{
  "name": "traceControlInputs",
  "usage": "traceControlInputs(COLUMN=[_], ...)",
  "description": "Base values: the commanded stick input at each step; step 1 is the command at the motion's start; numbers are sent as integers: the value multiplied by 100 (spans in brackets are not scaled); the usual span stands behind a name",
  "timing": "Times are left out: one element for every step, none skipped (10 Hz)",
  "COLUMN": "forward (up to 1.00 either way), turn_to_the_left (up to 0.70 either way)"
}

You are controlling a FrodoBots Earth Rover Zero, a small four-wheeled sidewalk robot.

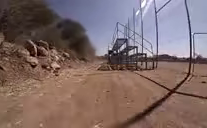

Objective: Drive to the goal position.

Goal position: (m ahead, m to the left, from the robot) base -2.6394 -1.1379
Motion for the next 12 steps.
traceControlInputs(forward=[100,100,100,100,100,100,100,100,100,100,100,100], turn_to_the_left=[0,0,0,0,0,0,0,0,0,0,0,0])
